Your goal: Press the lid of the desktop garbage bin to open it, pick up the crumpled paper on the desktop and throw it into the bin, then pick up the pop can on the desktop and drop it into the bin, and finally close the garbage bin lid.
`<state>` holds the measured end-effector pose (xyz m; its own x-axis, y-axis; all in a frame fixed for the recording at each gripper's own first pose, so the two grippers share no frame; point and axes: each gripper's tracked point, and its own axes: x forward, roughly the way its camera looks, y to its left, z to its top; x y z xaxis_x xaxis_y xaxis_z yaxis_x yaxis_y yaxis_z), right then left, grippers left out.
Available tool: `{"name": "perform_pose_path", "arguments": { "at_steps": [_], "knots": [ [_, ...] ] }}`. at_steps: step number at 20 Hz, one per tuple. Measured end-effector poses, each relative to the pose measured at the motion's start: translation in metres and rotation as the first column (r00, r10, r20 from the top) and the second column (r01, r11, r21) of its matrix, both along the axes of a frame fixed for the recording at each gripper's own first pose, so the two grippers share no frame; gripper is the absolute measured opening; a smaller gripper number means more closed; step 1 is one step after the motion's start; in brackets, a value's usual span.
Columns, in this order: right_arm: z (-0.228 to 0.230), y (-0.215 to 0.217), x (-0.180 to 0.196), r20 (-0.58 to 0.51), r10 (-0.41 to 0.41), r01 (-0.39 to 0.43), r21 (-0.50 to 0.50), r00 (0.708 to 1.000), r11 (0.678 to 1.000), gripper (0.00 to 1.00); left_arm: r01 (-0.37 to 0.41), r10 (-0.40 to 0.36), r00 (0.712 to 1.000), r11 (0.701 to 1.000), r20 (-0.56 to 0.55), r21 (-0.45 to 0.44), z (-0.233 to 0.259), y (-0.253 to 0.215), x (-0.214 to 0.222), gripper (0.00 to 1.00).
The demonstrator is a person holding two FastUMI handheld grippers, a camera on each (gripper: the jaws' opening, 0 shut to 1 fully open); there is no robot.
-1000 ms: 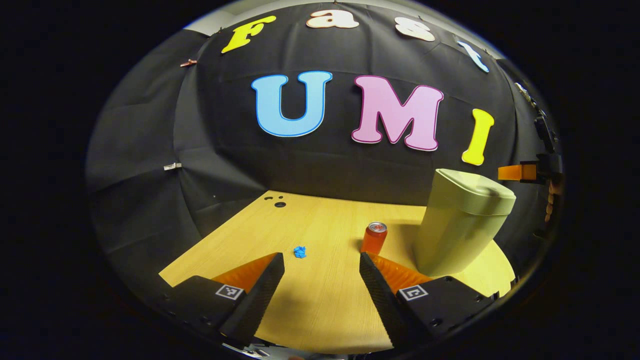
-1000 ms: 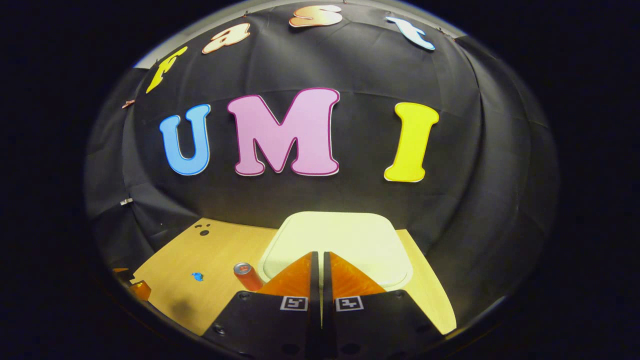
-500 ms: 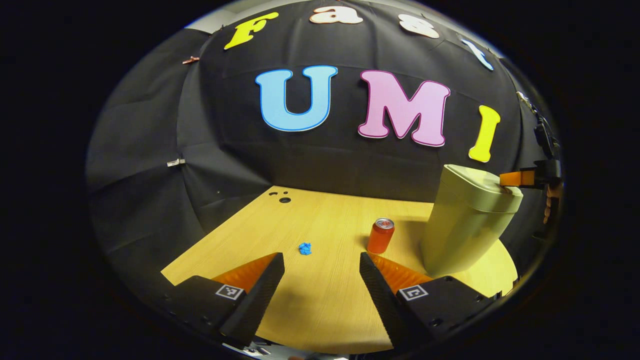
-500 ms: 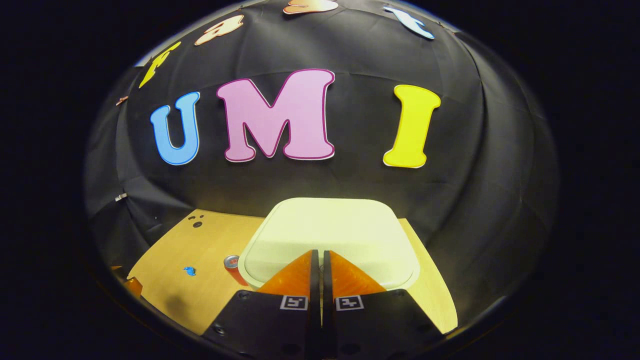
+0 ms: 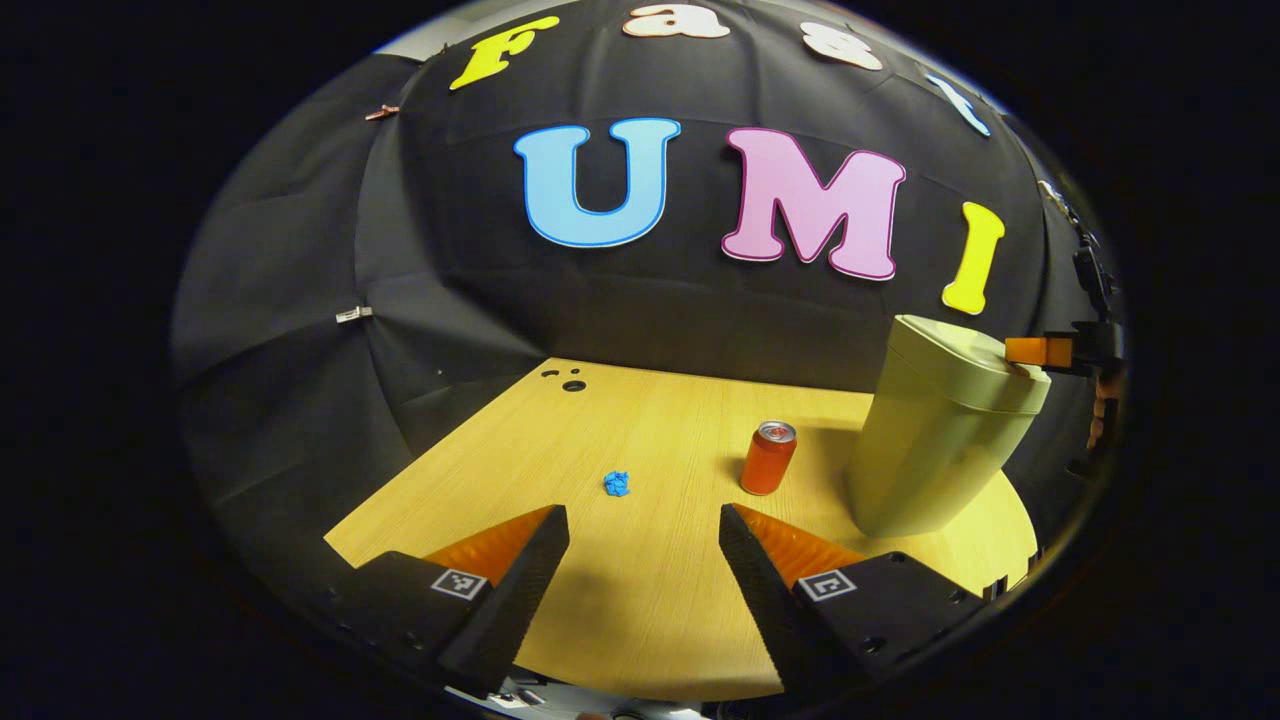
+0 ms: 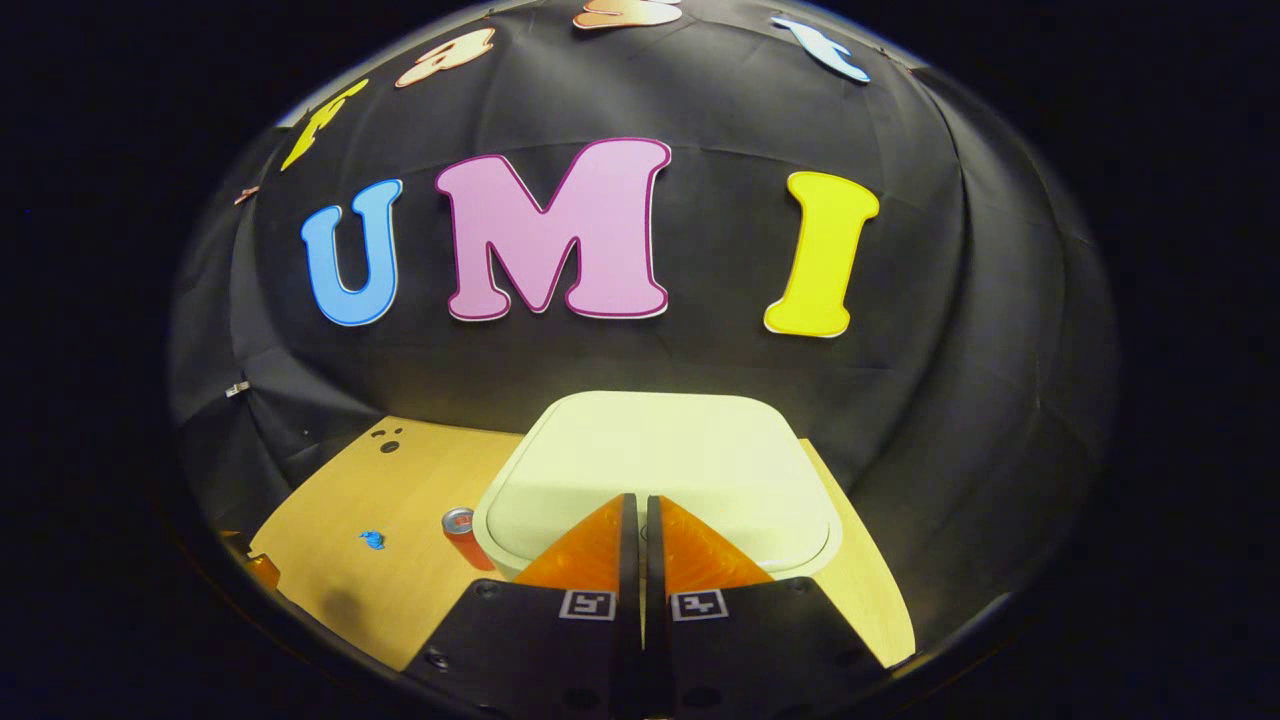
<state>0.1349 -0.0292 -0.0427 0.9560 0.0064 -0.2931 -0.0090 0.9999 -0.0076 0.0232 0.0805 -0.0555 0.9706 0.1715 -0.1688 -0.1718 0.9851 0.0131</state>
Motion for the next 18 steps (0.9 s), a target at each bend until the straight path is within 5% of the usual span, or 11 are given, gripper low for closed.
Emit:
{"name": "perform_pose_path", "arguments": {
  "at_steps": [6,11,18],
  "knots": [
    [0.016,0.002,-0.005,0.004,0.021,-0.021,0.021,1.000,1.000,0.05,-0.019,0.019,1.000,1.000,0.020,0.005,0.006,0.001,0.000,0.97],
    [0.058,0.001,-0.014,0.095,0.080,-0.079,-0.017,0.992,0.997,0.08,-0.111,0.110,0.993,0.994,0.045,0.011,0.014,0.016,0.006,0.97],
    [0.067,-0.005,-0.033,0.103,0.109,-0.118,0.085,0.989,0.989,0.05,-0.171,0.170,0.984,0.985,0.048,0.022,0.024,0.026,0.022,0.97]
  ]
}}
